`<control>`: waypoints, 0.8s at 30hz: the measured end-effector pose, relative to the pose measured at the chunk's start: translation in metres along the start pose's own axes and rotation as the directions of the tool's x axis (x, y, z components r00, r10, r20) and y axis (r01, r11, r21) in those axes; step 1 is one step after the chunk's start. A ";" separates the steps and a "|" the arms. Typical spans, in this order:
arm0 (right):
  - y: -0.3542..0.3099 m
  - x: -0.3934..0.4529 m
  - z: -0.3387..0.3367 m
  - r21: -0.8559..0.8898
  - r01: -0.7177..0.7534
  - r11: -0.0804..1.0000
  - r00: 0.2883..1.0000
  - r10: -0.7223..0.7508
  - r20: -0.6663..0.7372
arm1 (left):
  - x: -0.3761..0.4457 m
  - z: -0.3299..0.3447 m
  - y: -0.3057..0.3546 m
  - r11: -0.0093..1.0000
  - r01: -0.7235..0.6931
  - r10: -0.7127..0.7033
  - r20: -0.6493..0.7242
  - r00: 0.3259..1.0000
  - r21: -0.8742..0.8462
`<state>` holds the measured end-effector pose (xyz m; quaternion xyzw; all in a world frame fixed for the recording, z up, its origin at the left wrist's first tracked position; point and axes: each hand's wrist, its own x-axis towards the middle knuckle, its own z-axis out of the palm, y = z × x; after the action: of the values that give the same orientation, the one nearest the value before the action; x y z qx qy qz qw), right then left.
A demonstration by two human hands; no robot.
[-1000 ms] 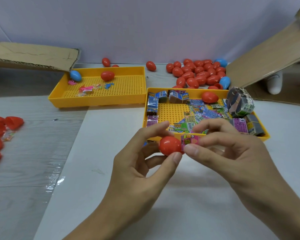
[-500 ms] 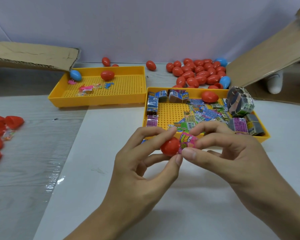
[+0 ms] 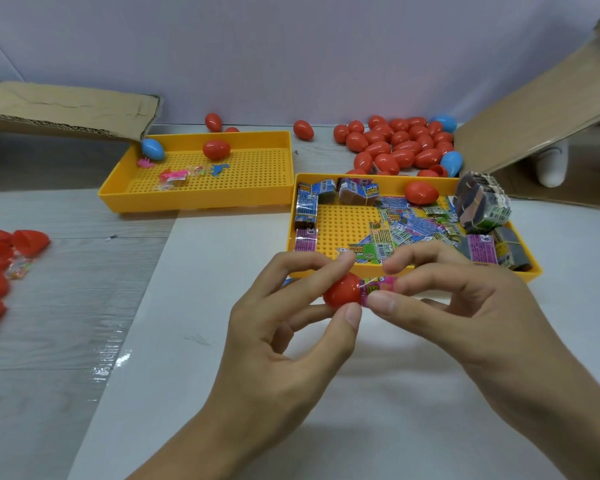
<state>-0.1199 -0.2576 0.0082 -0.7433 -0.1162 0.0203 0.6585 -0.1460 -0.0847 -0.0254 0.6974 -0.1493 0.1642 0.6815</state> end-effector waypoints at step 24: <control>0.002 -0.001 -0.001 -0.073 0.005 0.997 0.994 0.003 0.105 | 0.001 0.002 0.000 0.998 -0.030 0.033 -0.053 0.998 0.060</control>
<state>-0.1203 -0.2591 0.0067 -0.7647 -0.1519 0.0547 0.6238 -0.1449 -0.0862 -0.0253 0.7103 -0.1370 0.1978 0.6616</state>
